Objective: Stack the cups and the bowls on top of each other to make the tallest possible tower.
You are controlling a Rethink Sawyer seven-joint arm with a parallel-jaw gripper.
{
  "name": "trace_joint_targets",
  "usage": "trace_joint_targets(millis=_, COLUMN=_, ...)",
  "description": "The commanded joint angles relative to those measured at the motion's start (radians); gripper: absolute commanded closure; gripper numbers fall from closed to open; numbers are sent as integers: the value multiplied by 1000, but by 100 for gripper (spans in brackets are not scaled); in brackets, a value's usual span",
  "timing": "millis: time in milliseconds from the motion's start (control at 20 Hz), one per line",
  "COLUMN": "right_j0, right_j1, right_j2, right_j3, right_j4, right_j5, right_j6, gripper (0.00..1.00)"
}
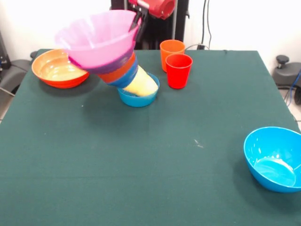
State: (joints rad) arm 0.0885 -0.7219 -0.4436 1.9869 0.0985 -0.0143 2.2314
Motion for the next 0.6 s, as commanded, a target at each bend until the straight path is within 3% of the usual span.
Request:
trace_joint_targets(millis=50, right_j0=-193, right_j1=-34, right_j2=521, right_j3=33, right_j4=-105, right_j5=178, right_j6=-87, gripper=100)
trace_joint_targets(millis=250, right_j0=-184, right_j1=-35, right_j2=519, right_j3=19, right_j4=-107, right_j5=259, right_j6=-80, gripper=100)
trace_joint_targets(millis=600, right_j0=-237, right_j1=-57, right_j2=598, right_j3=47, right_j4=-78, right_j5=331, right_j6=-56, gripper=100)
